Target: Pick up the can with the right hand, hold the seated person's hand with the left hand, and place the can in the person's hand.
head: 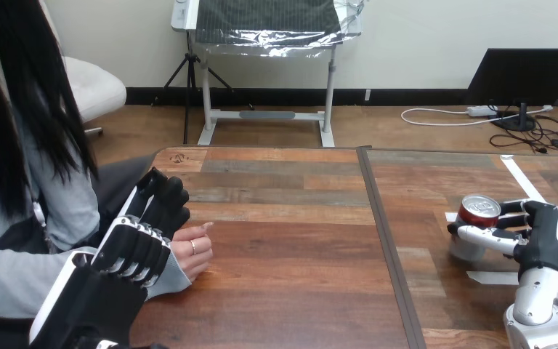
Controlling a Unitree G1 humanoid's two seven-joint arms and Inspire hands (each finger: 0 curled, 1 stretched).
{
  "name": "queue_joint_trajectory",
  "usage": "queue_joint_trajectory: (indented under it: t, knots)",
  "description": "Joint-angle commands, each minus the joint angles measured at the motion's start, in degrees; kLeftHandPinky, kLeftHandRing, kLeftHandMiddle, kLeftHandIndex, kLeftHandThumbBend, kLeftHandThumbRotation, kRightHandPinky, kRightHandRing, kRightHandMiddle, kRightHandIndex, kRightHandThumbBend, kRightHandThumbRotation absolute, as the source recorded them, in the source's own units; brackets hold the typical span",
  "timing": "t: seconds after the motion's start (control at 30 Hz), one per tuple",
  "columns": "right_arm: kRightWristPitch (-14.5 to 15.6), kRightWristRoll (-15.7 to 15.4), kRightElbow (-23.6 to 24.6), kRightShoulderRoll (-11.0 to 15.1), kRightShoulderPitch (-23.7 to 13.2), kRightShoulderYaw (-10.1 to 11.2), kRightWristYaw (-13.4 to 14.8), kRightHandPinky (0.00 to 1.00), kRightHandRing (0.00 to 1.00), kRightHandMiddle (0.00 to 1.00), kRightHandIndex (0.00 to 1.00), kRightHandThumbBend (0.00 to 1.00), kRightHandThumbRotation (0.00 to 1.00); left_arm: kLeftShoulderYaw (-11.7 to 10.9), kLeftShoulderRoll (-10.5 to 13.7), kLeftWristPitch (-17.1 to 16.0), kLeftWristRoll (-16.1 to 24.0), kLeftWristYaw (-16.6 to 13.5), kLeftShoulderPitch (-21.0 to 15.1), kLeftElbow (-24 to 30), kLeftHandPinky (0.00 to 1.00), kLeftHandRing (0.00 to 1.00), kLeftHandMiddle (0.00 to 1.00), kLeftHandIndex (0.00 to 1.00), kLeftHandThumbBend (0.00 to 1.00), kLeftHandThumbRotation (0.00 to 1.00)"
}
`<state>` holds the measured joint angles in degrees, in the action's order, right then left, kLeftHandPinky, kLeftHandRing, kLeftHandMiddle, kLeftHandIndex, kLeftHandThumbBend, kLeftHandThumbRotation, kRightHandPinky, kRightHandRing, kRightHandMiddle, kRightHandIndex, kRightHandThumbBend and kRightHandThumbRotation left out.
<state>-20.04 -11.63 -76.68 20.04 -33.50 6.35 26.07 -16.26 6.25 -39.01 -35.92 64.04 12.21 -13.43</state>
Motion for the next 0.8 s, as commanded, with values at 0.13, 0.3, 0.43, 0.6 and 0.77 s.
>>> queue_joint_trajectory:
  t: [0.13,0.3,0.43,0.6,0.77]
  knots:
    - [-5.0,-0.7,3.2,-0.2,-5.1,-1.3,0.0,0.36,0.41,0.47,0.48,0.85,0.00,0.9,-0.2,-3.4,4.0,-4.5,-4.0,-0.1,1.00,1.00,1.00,1.00,1.00,0.39]
    - [-5.9,-1.3,3.7,-0.4,-5.4,-2.6,-0.1,0.35,0.40,0.46,0.48,0.85,0.00,1.0,0.1,-5.7,6.8,-7.1,-4.7,-0.9,1.00,1.00,1.00,1.00,1.00,0.36]
    - [-6.5,-2.3,4.2,-0.4,-5.5,-3.8,0.2,0.34,0.39,0.46,0.48,0.84,0.00,1.1,0.7,-7.0,9.7,-9.7,-5.0,-1.1,1.00,1.00,1.00,1.00,1.00,0.35]
    - [-8.1,-3.3,4.8,-0.7,-5.6,-4.8,0.2,0.33,0.38,0.45,0.48,0.85,0.00,1.1,1.3,-9.1,13.4,-12.8,-5.4,-1.5,1.00,1.00,1.00,1.00,1.00,0.34]
    - [-9.3,-4.3,5.3,-0.9,-5.7,-6.0,0.3,0.33,0.38,0.45,0.48,0.85,0.00,1.5,2.0,-9.1,15.6,-15.5,-5.5,-1.5,1.00,1.00,1.00,1.00,1.00,0.31]
